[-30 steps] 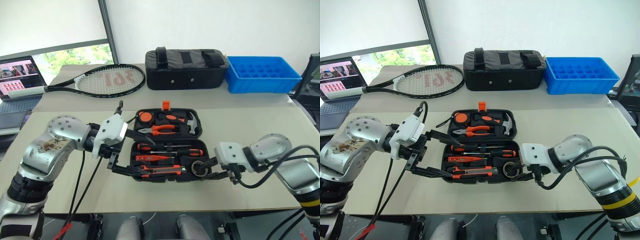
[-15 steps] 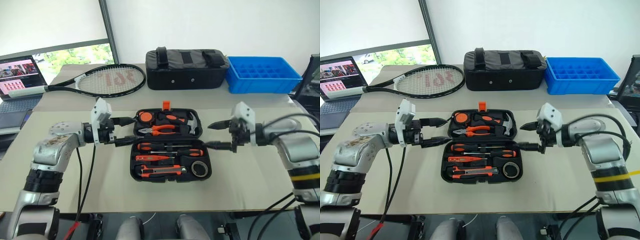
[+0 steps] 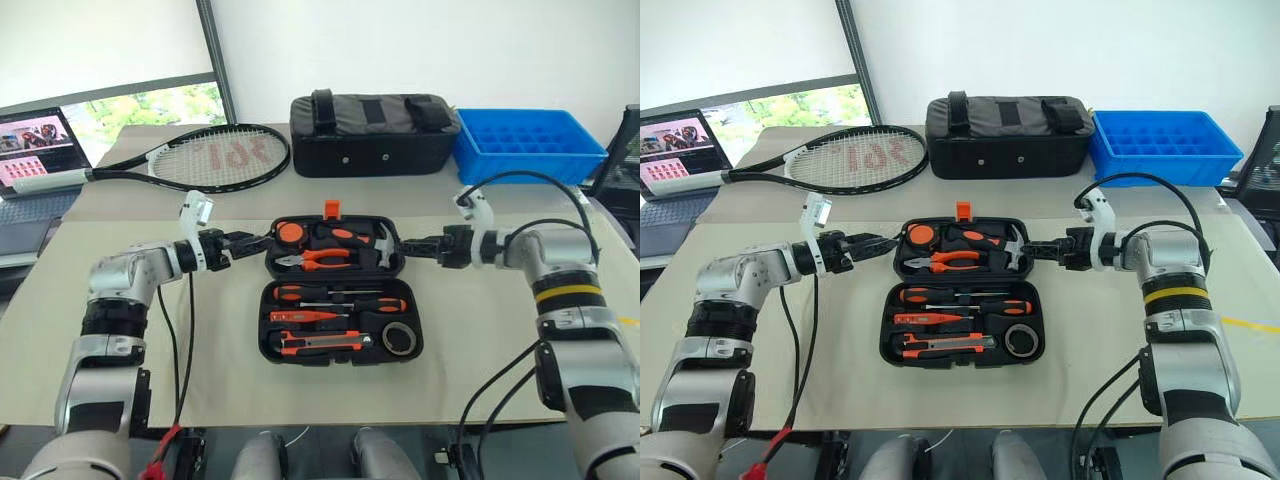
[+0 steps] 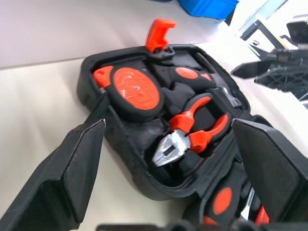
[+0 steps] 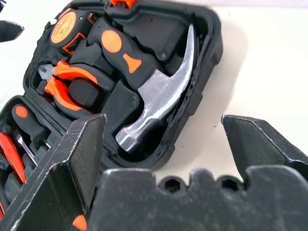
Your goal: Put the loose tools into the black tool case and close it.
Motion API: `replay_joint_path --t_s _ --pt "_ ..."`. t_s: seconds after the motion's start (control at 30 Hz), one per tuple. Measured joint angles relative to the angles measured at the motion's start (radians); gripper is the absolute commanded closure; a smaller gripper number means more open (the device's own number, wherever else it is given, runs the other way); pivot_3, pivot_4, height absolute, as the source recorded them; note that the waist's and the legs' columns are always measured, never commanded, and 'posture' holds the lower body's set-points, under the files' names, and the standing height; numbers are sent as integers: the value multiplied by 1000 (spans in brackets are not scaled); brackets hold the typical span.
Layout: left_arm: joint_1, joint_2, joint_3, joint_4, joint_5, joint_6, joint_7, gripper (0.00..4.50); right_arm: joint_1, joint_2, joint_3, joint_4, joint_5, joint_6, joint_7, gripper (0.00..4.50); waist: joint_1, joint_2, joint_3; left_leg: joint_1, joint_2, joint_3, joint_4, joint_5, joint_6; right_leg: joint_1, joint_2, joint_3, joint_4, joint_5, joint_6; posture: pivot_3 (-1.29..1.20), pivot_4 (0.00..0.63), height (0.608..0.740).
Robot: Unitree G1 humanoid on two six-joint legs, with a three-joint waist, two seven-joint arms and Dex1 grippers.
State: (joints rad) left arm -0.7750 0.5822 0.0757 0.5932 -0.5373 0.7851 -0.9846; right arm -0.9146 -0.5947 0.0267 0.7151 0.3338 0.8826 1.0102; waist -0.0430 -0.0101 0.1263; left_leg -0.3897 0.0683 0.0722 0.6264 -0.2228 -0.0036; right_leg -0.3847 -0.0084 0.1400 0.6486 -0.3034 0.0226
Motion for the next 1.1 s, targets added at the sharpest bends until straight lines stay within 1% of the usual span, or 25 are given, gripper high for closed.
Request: replay_joint_path --t_s 0.03,0.1,0.23,0.27,0.37,0.67,0.73,0.77,0.8,1.0,1.03,1.07,1.1 --pt "-8 -1 2 15 0 6 -1 0 -1 5 0 9 0 0 0 945 0 0 0 0 0 0 0 0 0 0 0 0 0 0 0 0 150 708" --pt "-24 -1 5 46 5 20 -4 0 -8 17 0 25 -4 -1 0 1720 -1 0 0 0 0 0 0 0 0 0 0 0 0 0 0 0 150 708" --pt "-37 -3 4 80 26 25 -17 0 -15 27 -1 38 -10 -10 -2 3089 -1 1 0 0 0 0 0 0 -1 0 0 0 0 0 0 0 150 708" --pt "-37 -3 4 88 28 25 -21 0 -15 27 -1 42 -16 -12 -3 3353 -2 1 0 0 0 0 0 0 -1 0 0 0 0 0 0 0 150 708" --pt "-39 -8 4 97 31 25 -33 0 -15 28 -3 53 -22 -18 -10 4425 -5 1 0 0 0 0 0 0 -1 -1 0 0 1 0 0 0 150 708" --pt "-73 -63 -16 150 70 21 -54 0 -16 35 -10 61 -25 -34 -8 4467 -6 1 -1 0 0 -1 0 1 -1 -1 1 0 1 0 0 0 150 708" --pt "-80 -76 -17 172 81 17 -54 513 -16 37 -10 61 -27 -41 -8 4500 -7 1 -1 0 0 -1 0 1 -1 -1 1 0 1 0 0 0 150 708" --pt "-83 -77 -17 182 88 9 -52 653 -15 38 -10 61 -28 -42 -8 4500 -8 1 -1 0 0 -1 0 1 -1 -1 1 0 1 0 0 0 150 708" --pt "-87 -77 -15 195 95 0 -50 1076 -15 38 -11 61 -29 -42 -8 4500 -8 1 -1 0 0 -1 0 1 -1 -1 1 0 1 0 0 0 150 708" --pt "-92 -76 -5 234 121 -21 -45 3245 -15 39 -20 61 -37 -45 -9 4500 -4 1 -1 -1 0 -1 0 1 -1 -1 1 0 1 0 0 0 150 708" --pt "-92 -76 -4 240 126 -22 -45 3636 -15 39 -21 61 -39 -45 -9 4500 -3 1 -1 -1 0 -1 0 1 -1 -1 1 0 1 0 0 0 150 708" --pt "-92 -75 -3 246 132 -24 -45 4136 -15 39 -23 61 -39 -45 -9 4500 -3 1 -1 -1 0 -1 0 1 -1 -1 1 0 1 0 0 0 150 708" --pt "-92 -75 0 248 138 -24 -45 4382 -15 38 -25 61 -39 -45 -9 4500 -3 1 -1 -1 0 -1 0 1 -1 -1 1 0 1 0 0 0 150 708"
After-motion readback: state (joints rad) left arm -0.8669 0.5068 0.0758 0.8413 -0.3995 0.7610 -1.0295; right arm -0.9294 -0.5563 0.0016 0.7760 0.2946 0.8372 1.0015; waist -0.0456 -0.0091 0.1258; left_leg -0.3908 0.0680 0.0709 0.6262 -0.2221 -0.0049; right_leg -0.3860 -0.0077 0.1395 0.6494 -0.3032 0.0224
